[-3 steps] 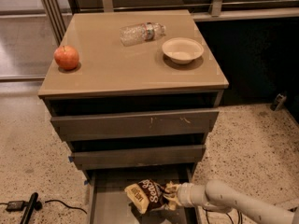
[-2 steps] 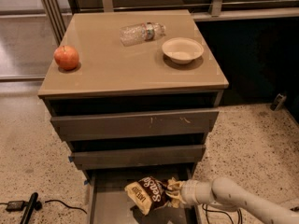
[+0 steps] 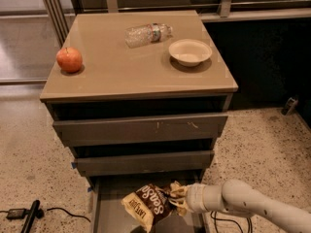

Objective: Pick brown chip bag from bottom drawer and place on counter

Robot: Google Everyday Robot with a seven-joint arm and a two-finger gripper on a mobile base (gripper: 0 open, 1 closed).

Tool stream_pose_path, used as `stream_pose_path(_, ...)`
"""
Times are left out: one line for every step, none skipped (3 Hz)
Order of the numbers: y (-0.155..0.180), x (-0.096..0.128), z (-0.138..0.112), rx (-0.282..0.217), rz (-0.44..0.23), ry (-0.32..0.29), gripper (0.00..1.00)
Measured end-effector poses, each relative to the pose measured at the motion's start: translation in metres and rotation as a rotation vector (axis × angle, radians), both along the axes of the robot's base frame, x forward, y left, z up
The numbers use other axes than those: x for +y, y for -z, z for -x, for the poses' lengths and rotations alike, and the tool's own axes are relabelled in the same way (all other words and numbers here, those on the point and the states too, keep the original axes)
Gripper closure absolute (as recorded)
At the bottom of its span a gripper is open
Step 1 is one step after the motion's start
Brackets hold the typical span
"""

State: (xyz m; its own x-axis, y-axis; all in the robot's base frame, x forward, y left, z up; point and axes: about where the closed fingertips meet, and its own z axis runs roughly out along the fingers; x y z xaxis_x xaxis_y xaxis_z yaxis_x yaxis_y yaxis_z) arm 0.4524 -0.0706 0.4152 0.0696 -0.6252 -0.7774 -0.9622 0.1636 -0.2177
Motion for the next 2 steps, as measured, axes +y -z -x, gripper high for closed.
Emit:
stream_pose_path(0.0,0.0,0.0,0.0,0.0,0.0,1.0)
stream_pose_path(-0.034,-0.001,0.005,-0.058,0.009,-0.022,1.0)
